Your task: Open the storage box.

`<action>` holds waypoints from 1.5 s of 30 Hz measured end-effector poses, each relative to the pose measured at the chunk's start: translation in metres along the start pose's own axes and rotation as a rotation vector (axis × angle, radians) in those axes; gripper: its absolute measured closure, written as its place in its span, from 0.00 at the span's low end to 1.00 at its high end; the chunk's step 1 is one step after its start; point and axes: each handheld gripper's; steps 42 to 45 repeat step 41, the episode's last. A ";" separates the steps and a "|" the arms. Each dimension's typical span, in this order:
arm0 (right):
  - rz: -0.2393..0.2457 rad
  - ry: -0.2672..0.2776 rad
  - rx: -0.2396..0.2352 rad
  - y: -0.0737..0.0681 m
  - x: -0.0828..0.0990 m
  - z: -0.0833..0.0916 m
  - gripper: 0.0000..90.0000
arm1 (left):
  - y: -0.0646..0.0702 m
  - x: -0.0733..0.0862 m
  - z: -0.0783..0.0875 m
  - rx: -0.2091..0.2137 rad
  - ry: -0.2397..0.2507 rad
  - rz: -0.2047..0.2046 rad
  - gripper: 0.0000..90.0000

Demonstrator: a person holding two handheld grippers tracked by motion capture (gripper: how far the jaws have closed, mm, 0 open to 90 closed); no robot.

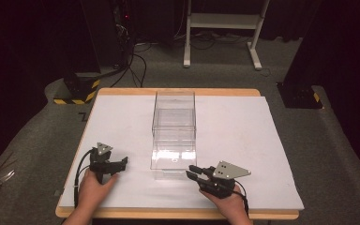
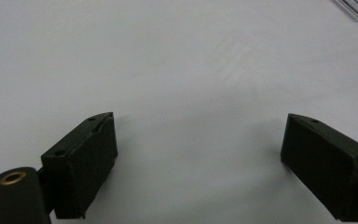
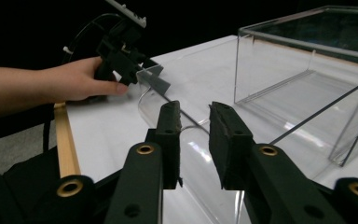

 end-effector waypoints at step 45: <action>-0.051 -0.230 0.653 0.096 0.044 0.060 0.65 | 0.000 0.000 0.000 0.001 0.000 0.003 0.12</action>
Point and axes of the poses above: each handheld gripper's, and its own axes: z roughly backward along the jaws, x roughly out of its underside, y roughly to its right, and after that the axes turned 7 degrees about y, right-handed
